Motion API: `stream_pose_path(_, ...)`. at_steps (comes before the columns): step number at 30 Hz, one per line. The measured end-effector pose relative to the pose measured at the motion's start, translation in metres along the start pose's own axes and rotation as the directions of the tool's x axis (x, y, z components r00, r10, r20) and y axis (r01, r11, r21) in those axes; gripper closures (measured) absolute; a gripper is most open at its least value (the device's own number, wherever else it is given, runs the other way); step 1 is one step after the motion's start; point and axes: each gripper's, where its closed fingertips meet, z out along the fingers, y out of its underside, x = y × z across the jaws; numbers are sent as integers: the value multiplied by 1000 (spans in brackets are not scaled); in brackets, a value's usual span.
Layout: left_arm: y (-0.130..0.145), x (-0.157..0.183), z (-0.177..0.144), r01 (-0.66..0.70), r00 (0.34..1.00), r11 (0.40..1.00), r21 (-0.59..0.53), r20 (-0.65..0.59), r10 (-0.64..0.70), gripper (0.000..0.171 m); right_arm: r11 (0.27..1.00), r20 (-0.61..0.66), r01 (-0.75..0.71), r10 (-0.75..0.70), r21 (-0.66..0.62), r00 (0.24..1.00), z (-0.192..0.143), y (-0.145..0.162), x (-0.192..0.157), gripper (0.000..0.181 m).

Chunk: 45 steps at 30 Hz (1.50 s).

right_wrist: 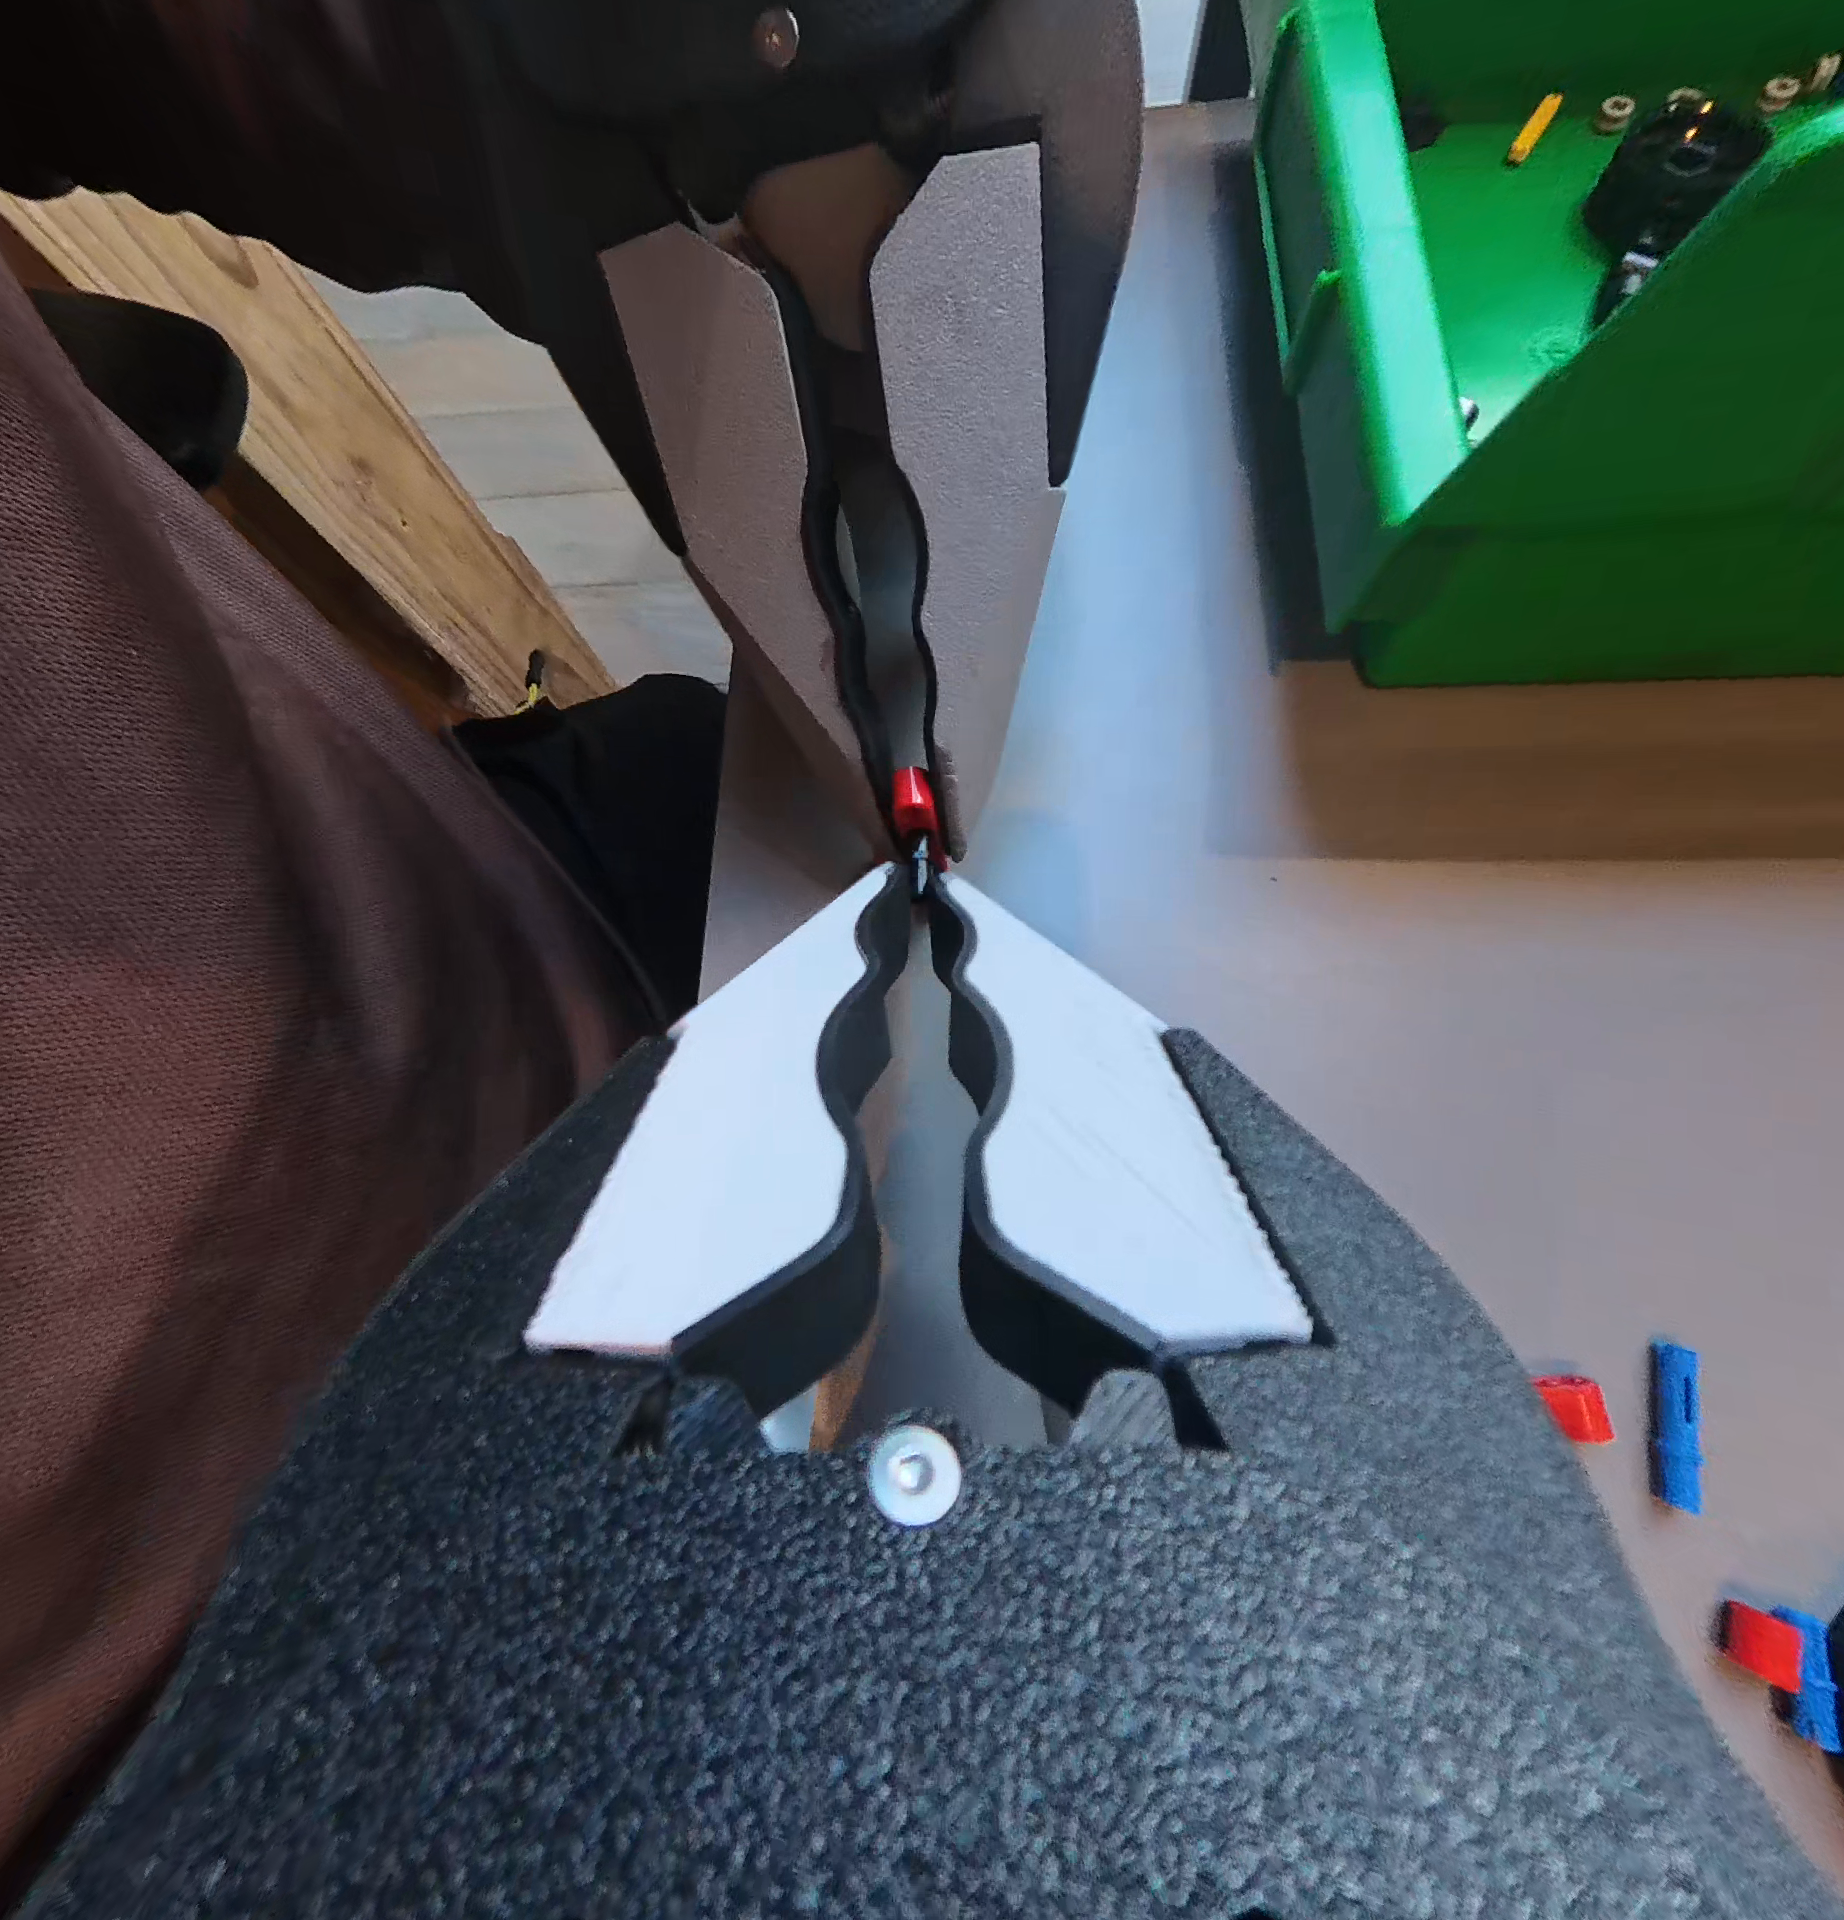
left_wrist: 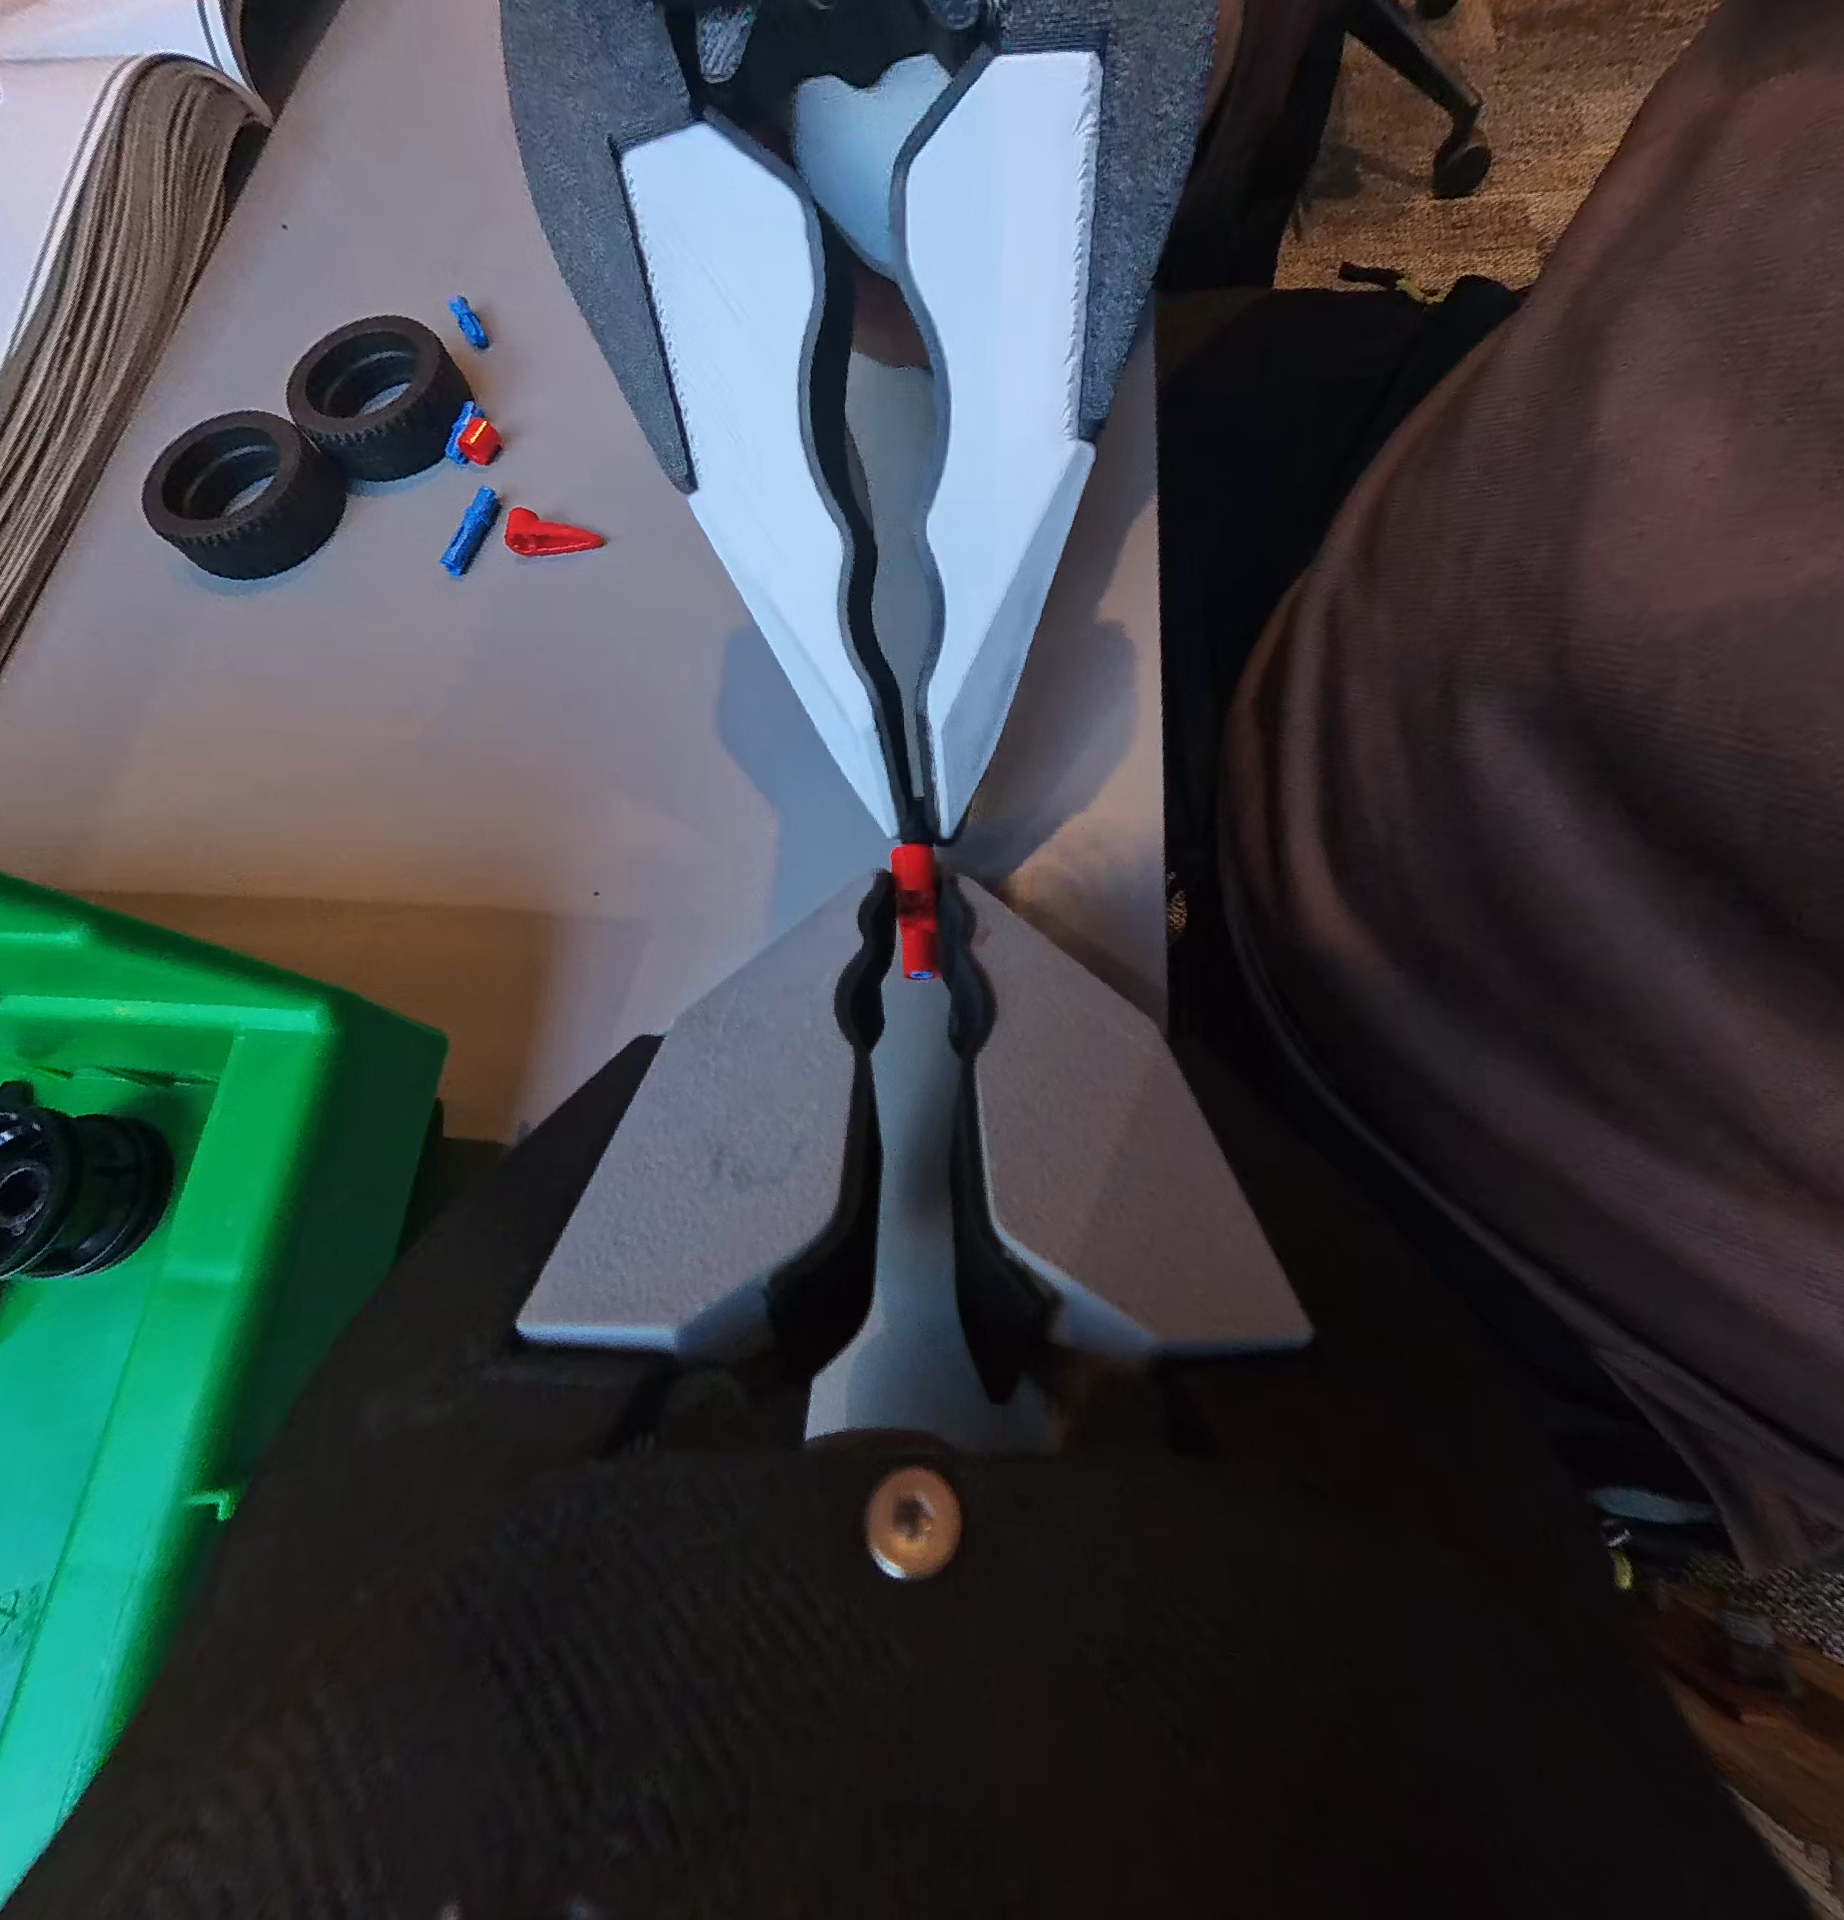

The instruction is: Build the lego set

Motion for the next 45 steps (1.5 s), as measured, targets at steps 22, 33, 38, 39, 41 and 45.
stream_pose_path(22, -1, -1, 2, 0, 1000, 1000, 2, 3, 0, 166, 1000, 3, -15, 15, 13, 1000, -3, 1, 0, 181)
stream_pose_path(33, 0, -3, 1, 15, 1000, 1000, -4, 5, -14, 166, 1000, -60, 25, -25, 10, 998, -1, 0, 2, 181)
stream_pose_path(38, 0, -3, 2, 17, 1000, 1000, -3, 10, -17, 166, 1000, -78, -9, 10, 13, 997, -3, 1, 5, 181)
stream_pose_path(39, -1, -5, 3, 21, 1000, 1000, -2, 21, -21, 166, 999, -94, -24, 26, 23, 995, -6, 2, 6, 181)
stream_pose_path(41, -4, -7, 7, 15, 999, 1000, -3, 47, -15, 166, 995, -158, -49, 62, 86, 986, -18, -1, 14, 181)
stream_pose_path(45, -12, -11, 18, 41, 997, 999, -7, 58, -41, 166, 960, -247, -88, 155, 264, 957, -56, -13, 25, 176)
